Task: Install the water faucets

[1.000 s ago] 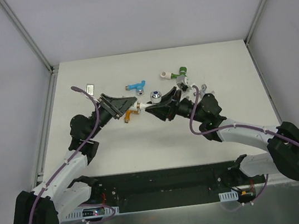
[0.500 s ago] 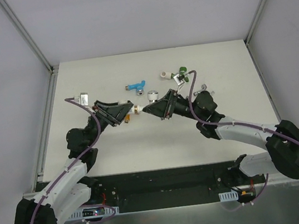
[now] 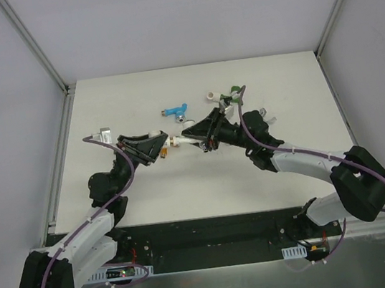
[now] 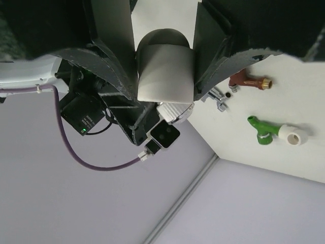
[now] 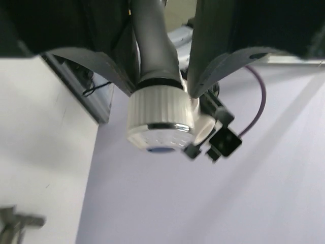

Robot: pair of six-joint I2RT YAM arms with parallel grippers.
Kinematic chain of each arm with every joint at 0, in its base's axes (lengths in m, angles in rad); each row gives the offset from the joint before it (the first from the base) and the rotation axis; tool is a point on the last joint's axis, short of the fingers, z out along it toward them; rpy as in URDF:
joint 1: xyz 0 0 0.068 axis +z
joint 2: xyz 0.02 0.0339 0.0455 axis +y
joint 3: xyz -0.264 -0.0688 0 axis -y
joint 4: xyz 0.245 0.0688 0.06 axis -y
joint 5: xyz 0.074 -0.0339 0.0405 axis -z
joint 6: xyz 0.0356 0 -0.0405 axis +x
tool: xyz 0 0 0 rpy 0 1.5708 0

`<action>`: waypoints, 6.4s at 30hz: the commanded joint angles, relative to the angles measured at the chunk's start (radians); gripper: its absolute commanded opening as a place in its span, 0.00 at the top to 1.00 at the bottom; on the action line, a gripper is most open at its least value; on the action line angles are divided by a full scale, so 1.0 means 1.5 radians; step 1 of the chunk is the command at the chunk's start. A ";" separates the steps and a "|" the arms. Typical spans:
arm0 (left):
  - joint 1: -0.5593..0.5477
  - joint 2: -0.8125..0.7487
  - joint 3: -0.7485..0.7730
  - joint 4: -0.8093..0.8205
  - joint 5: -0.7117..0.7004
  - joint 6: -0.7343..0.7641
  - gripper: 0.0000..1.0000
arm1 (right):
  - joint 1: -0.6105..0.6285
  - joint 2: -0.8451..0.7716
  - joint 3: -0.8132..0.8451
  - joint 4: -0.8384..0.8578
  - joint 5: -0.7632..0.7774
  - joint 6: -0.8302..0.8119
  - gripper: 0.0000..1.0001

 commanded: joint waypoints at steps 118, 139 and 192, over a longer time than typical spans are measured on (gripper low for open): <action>-0.006 -0.101 0.272 -0.572 0.029 -0.220 1.00 | -0.119 0.003 -0.108 0.466 -0.156 -0.638 0.34; -0.007 -0.075 0.275 -0.521 0.121 -0.235 1.00 | -0.132 -0.021 -0.069 0.466 -0.272 -0.665 0.32; -0.009 -0.043 0.366 -0.719 0.083 0.025 0.05 | -0.139 -0.120 0.000 0.064 -0.153 -0.678 1.00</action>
